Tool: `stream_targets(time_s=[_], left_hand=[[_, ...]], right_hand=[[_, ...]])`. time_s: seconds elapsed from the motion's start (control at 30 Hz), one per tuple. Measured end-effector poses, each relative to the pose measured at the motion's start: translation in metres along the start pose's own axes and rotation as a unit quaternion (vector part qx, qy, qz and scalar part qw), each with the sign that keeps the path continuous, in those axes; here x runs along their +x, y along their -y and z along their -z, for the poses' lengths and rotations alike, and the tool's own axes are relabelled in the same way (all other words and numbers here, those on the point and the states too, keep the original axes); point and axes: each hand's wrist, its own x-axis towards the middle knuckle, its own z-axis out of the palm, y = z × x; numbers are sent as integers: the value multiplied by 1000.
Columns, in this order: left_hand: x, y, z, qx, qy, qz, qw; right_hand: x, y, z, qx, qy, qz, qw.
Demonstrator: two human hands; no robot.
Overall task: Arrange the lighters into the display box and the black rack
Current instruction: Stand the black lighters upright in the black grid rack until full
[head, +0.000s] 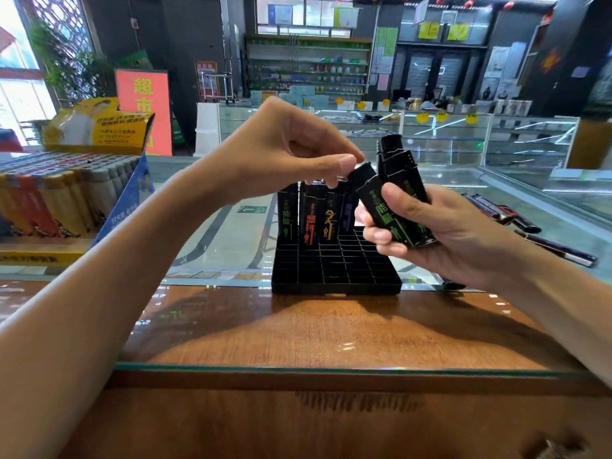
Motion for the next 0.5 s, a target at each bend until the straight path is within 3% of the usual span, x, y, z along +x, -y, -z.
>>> stream_targets(time_s=[0.5], left_hand=[[-1,3,6,-89,15,17,996]], right_hand=[[-3,1,-3,-5,24,-24,999]])
